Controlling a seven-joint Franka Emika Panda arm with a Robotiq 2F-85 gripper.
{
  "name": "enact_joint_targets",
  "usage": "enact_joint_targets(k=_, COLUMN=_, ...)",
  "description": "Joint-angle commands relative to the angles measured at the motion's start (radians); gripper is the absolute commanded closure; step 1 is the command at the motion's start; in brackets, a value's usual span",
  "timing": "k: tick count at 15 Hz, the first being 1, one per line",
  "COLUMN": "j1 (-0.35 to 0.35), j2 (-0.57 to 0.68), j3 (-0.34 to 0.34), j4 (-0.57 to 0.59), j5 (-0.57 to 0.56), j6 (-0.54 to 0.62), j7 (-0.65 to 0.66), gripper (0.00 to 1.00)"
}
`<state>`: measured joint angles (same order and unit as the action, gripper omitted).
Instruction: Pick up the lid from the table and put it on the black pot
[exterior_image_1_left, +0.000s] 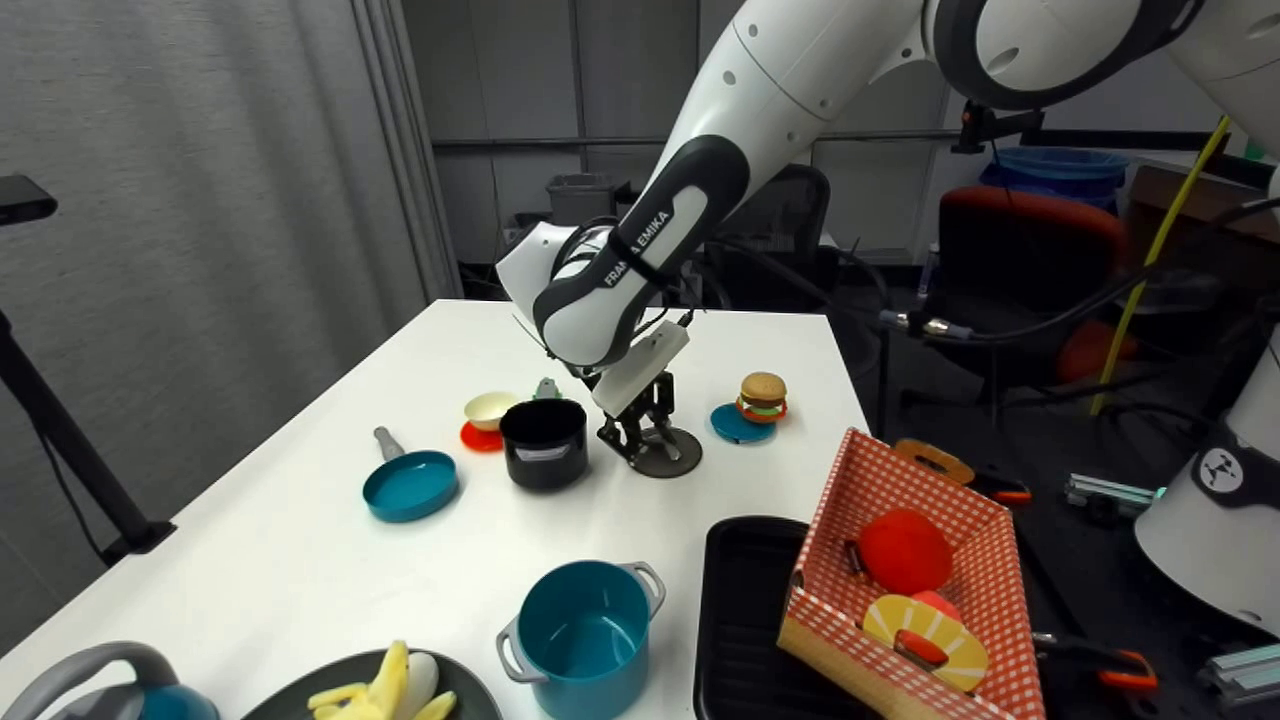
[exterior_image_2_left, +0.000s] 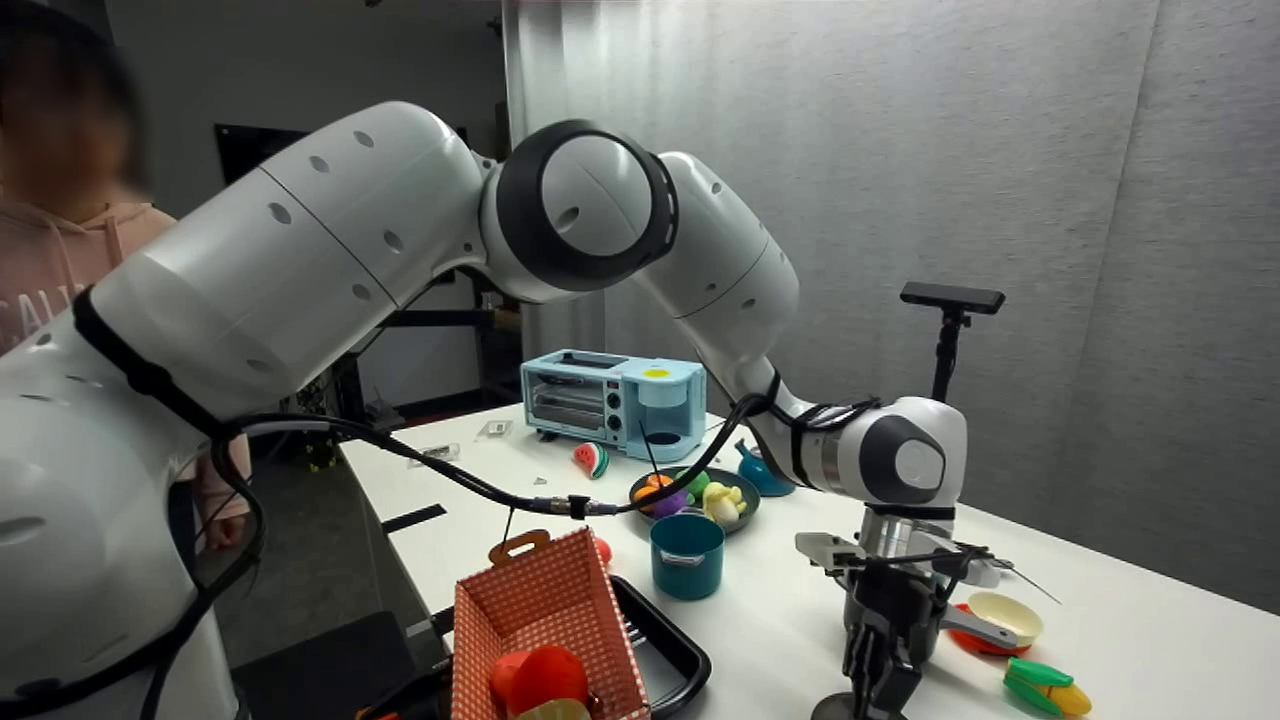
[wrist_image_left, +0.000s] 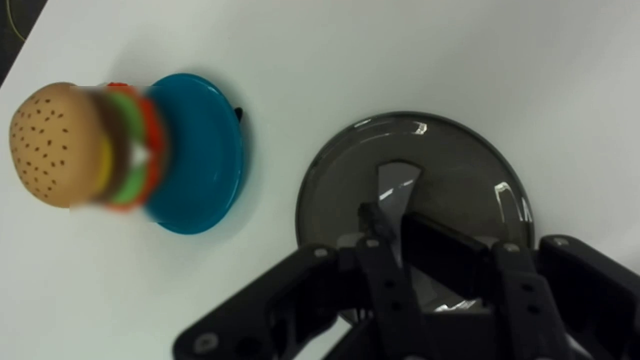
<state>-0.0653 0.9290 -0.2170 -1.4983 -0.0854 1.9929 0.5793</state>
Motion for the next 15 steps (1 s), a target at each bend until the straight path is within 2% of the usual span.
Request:
enact_joint_targets(k=1, j1=0.029, j2=0.036, j3=-0.036, j4=0.026, j5=-0.022, j6=0.074, j7=0.033, gripper=0.96)
enact_joint_targets(k=11, j1=0.084, j2=0.058, j3=-0.112, j4=0.017, j5=-0.099, j6=0.216, j7=0.138, gripper=0.96)
enact_joint_targets(k=15, j1=0.071, j2=0.056, j3=-0.094, j4=0.018, j5=-0.096, j6=0.209, j7=0.109, gripper=0.96)
